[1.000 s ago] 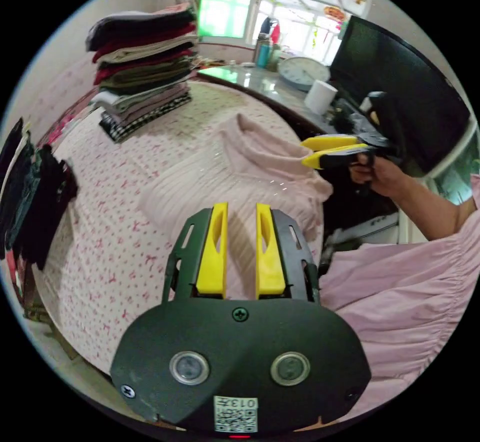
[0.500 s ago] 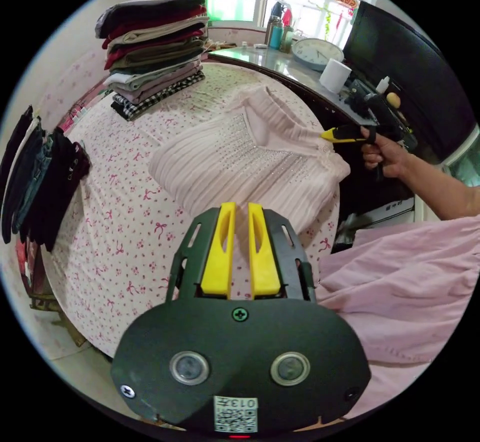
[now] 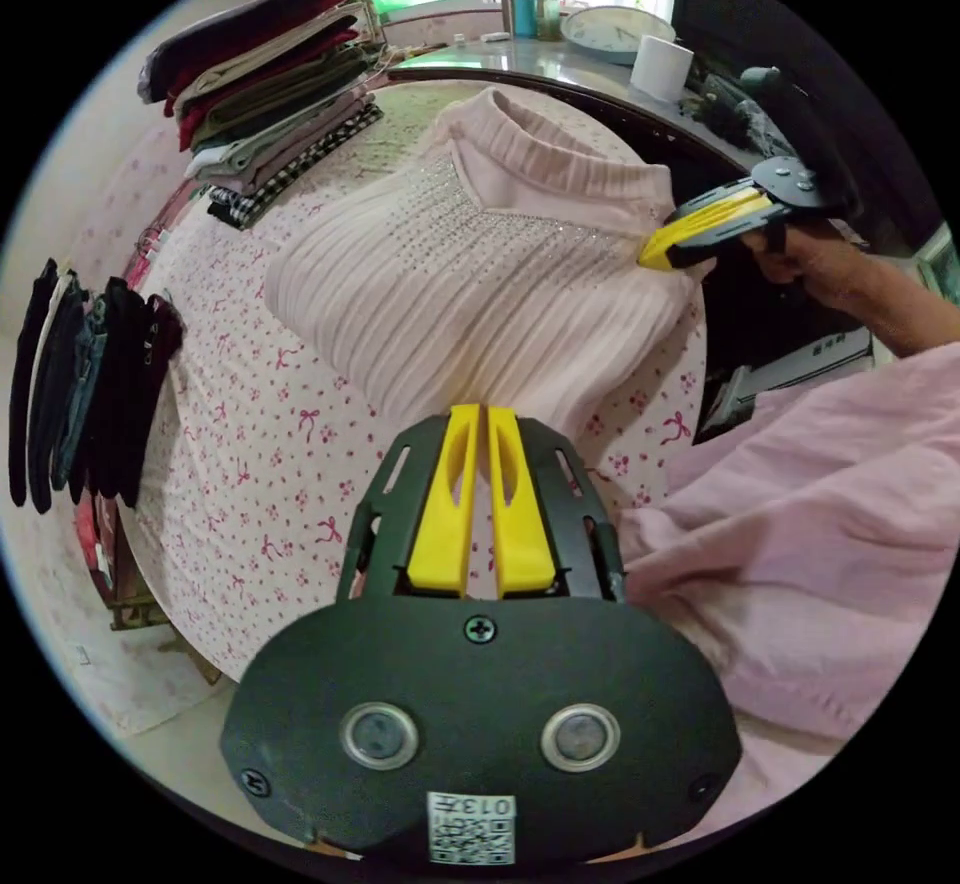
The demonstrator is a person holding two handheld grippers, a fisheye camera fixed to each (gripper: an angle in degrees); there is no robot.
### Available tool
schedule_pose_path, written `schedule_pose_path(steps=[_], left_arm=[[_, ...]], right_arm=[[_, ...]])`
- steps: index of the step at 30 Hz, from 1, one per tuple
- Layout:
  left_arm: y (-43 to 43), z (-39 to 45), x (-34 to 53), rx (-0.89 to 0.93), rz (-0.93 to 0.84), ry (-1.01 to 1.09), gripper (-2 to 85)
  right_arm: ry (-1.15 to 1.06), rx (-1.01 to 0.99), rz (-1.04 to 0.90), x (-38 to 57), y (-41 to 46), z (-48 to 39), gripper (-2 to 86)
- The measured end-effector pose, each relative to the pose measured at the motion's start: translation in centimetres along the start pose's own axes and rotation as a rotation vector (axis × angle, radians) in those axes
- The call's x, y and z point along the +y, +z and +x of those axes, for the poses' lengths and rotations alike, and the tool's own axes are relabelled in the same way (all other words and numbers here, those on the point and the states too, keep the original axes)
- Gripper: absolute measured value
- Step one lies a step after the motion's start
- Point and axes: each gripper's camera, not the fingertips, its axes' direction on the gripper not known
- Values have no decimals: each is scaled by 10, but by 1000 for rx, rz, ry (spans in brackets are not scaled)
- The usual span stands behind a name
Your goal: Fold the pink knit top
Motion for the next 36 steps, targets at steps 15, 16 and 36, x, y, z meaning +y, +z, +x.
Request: schedule_pose_path(steps=[15, 16, 36], left_arm=[[1, -101, -36, 14, 173, -184, 0], [6, -107, -32, 34, 175, -182, 0], [24, -275, 81, 540, 264, -731, 167]], right_arm=[[-132, 201, 102, -109, 26, -20, 3], [-120, 226, 74, -109, 32, -13, 3], [132, -9, 244, -101, 17, 78, 244]])
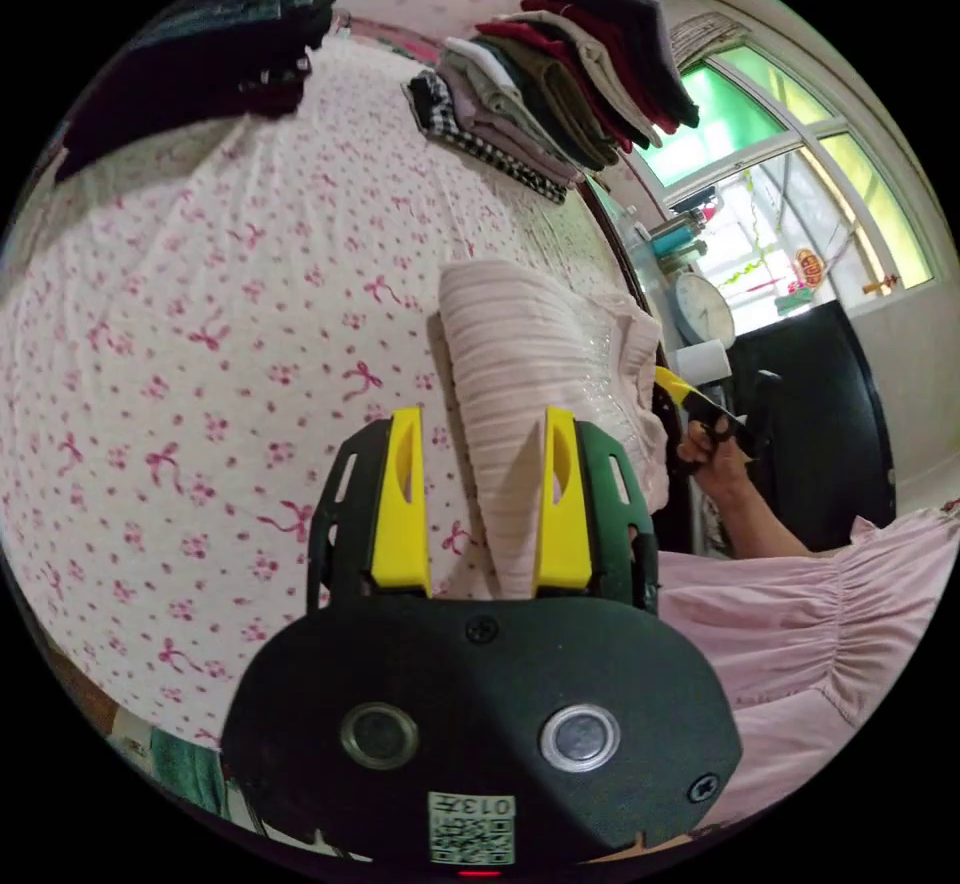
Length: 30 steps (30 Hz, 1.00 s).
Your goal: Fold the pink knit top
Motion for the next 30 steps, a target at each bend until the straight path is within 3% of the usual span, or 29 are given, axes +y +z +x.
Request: schedule_pose_path(steps=[6, 9, 12, 17, 20, 26, 30], left_arm=[[17, -12, -9, 95, -50, -11, 159], [16, -20, -14, 135, -51, -35, 146], [6, -15, -19, 97, -53, 10, 139], [4, -28, -19, 118, -29, -41, 140], [6, -36, -22, 157, -33, -87, 129], [-30, 5, -24, 111, 18, 37, 105], [-76, 28, -12, 161, 151, 99, 104]], right_arm=[[72, -36, -162, -13, 62, 35, 239], [28, -139, -198, -25, 81, 35, 218], [-56, -106, -248, -34, 99, 22, 197], [-24, -158, -221, -46, 118, 36, 164], [-42, -229, -255, -54, 138, 38, 97], [-117, -208, -190, -79, 137, 13, 68], [-160, -272, -64, -90, 111, 1, 68]])
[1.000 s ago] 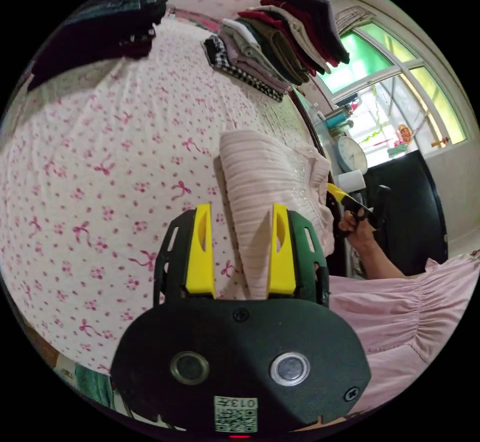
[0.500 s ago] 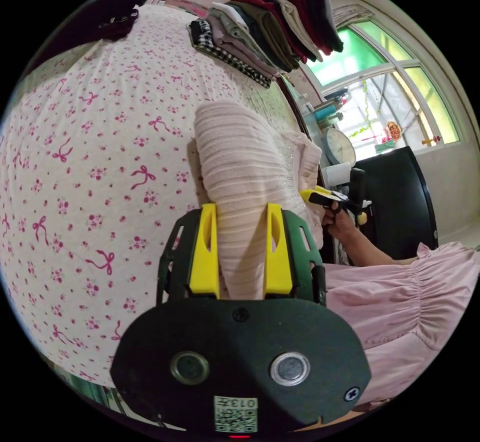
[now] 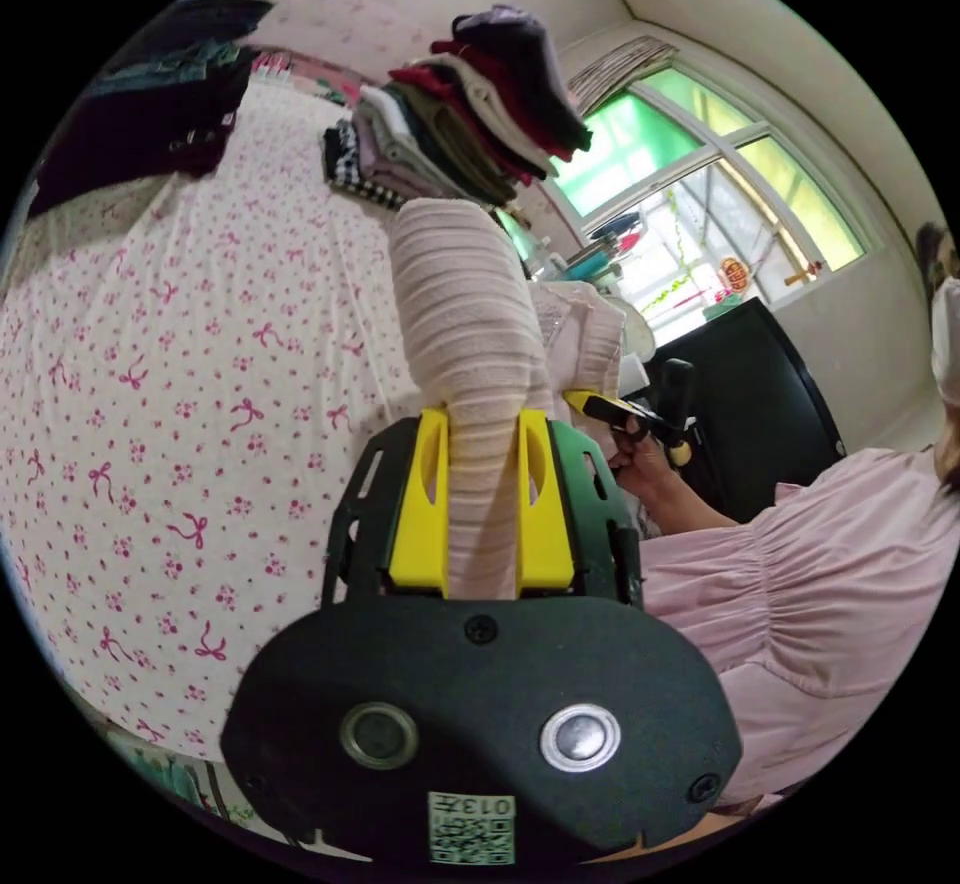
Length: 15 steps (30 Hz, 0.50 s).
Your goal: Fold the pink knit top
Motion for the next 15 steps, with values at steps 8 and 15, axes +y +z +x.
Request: schedule_pose_path(steps=[8, 15], left_arm=[[-69, 12, -17, -35, 107, 63, 105], [-199, -24, -77, -120, 235, 173, 106]], right_arm=[[-235, 35, 48, -85, 19, -57, 68], [-416, -40, 92, -234, 97, -125, 62]])
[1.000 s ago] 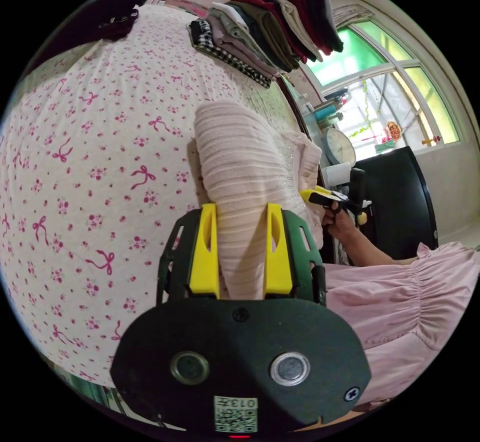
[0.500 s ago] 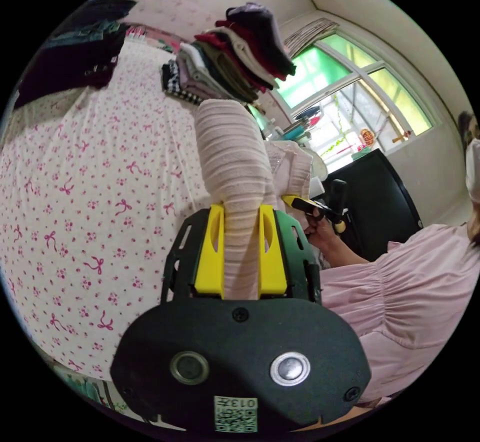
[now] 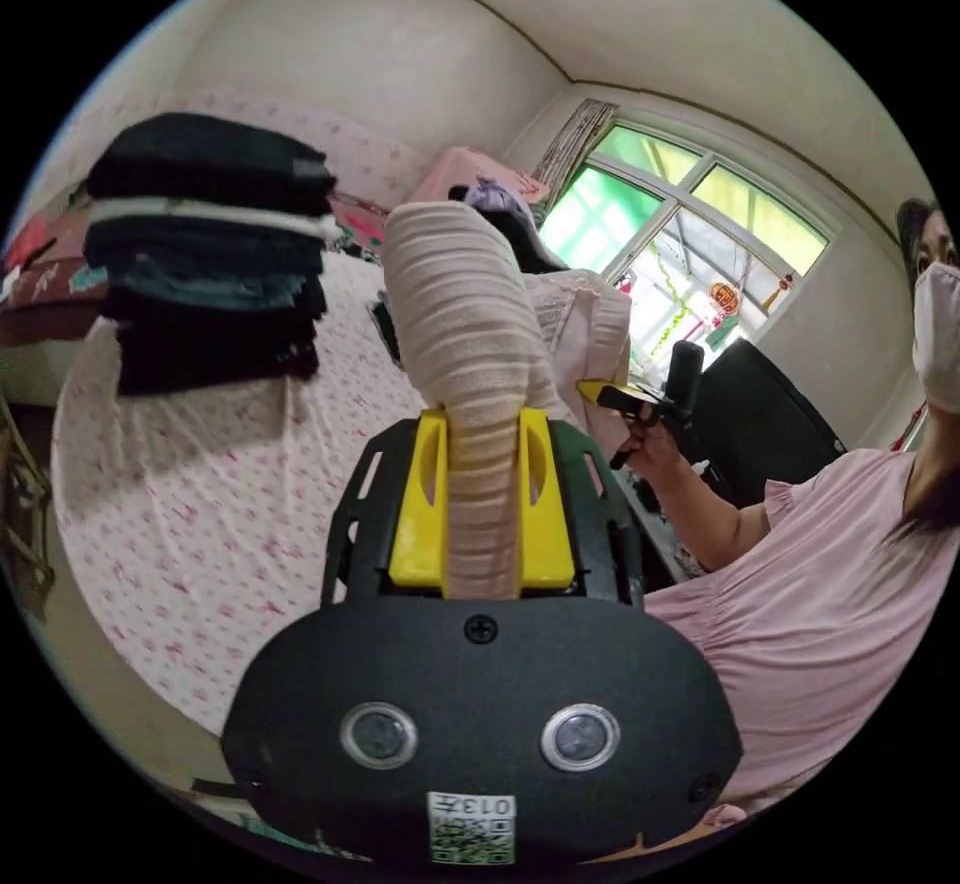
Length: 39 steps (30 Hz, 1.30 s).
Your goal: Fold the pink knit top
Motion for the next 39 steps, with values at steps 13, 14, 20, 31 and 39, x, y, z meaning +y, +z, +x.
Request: schedule_pose_path(steps=[13, 14, 20, 31, 39], left_arm=[[-128, -141, -279, -216, -53, 147, 112], [-127, -149, -287, -226, -52, 133, 113], [-66, -249, -321, -355, -108, -55, 124], [-69, -184, -320, -627, 109, 211, 71], [32, -172, -326, -670, -1, 204, 24]], right_arm=[[-33, 109, 82, -325, 180, 37, 66], [-24, 127, 70, -350, 197, 48, 70], [128, 236, -43, -418, 303, 131, 103], [-182, 536, 214, -435, 306, 106, 16], [-171, 623, -152, -446, 407, 153, 2]])
